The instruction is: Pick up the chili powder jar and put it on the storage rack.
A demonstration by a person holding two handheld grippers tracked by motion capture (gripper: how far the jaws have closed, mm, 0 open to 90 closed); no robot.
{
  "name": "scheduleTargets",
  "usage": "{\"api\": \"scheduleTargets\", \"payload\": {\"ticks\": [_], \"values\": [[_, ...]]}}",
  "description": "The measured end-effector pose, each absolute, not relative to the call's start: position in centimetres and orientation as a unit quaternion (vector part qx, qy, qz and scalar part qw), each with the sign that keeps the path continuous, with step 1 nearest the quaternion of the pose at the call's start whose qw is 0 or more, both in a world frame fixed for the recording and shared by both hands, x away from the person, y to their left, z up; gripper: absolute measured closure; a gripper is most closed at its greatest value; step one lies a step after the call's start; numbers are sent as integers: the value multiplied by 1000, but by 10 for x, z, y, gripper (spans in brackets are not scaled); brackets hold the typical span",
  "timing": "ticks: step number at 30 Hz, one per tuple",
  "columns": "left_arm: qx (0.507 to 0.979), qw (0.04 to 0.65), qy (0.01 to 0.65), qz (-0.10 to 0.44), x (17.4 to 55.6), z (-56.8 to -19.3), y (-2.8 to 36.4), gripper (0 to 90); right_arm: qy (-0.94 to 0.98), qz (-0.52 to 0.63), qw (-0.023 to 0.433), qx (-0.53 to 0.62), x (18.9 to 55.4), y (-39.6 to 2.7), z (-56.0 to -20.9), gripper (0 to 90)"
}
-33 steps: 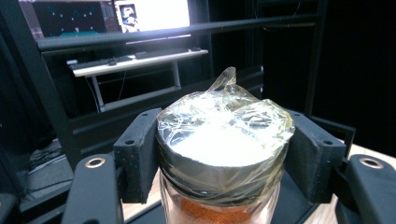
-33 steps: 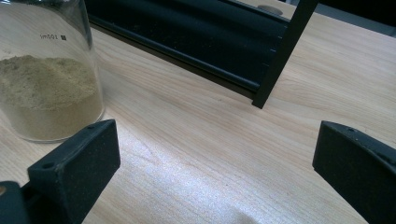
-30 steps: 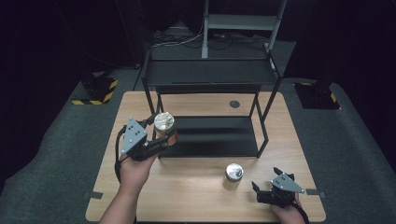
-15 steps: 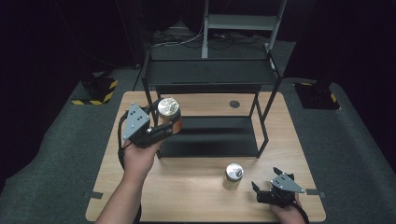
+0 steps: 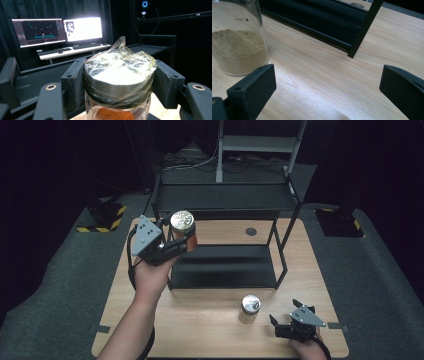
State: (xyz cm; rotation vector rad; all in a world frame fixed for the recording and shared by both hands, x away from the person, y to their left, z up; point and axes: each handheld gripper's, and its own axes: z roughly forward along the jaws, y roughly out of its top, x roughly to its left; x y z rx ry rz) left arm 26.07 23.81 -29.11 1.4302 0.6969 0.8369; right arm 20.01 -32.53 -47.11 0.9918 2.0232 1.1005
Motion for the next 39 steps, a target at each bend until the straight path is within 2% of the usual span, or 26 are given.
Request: {"api": "scheduleTargets", "payload": {"ticks": [23, 39], "values": [[596, 635, 298, 391, 278, -247, 229, 347, 764, 421, 309, 379, 200, -327, -471, 0], [600, 629, 297, 395, 304, -235, 207, 346, 762, 425, 307, 380, 200, -329, -472, 0]]}}
